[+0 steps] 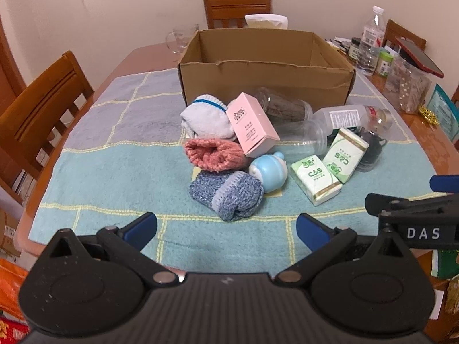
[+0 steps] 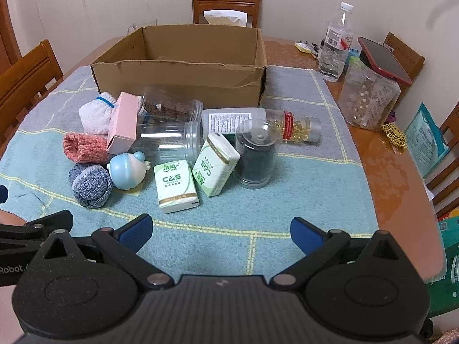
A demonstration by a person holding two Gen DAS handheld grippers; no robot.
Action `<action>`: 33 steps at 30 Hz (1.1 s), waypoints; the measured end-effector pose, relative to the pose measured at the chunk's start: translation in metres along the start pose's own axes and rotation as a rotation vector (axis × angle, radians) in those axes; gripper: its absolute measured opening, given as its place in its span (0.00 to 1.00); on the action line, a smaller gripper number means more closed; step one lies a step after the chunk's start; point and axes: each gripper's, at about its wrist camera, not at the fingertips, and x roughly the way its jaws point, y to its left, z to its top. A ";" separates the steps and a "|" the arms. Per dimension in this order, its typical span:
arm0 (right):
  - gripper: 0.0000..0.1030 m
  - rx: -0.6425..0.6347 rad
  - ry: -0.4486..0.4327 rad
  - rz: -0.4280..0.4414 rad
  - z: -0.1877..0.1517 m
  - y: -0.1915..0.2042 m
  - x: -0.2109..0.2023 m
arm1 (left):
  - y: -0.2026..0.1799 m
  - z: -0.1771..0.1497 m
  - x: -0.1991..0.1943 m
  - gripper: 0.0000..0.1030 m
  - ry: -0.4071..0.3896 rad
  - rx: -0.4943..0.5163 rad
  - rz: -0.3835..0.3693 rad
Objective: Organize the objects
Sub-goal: 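Move both tools toward the pile of items on the towel, then grasp the blue-grey sock with the left tool while the right tool grasps a C&S tissue pack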
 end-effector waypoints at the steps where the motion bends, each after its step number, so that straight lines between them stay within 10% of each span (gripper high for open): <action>1: 1.00 0.000 -0.001 -0.001 0.000 0.001 0.001 | 0.002 0.000 0.002 0.99 0.001 0.005 -0.006; 33: 1.00 0.077 0.053 -0.043 0.000 0.041 0.071 | 0.052 0.018 0.094 0.99 0.097 0.234 -0.193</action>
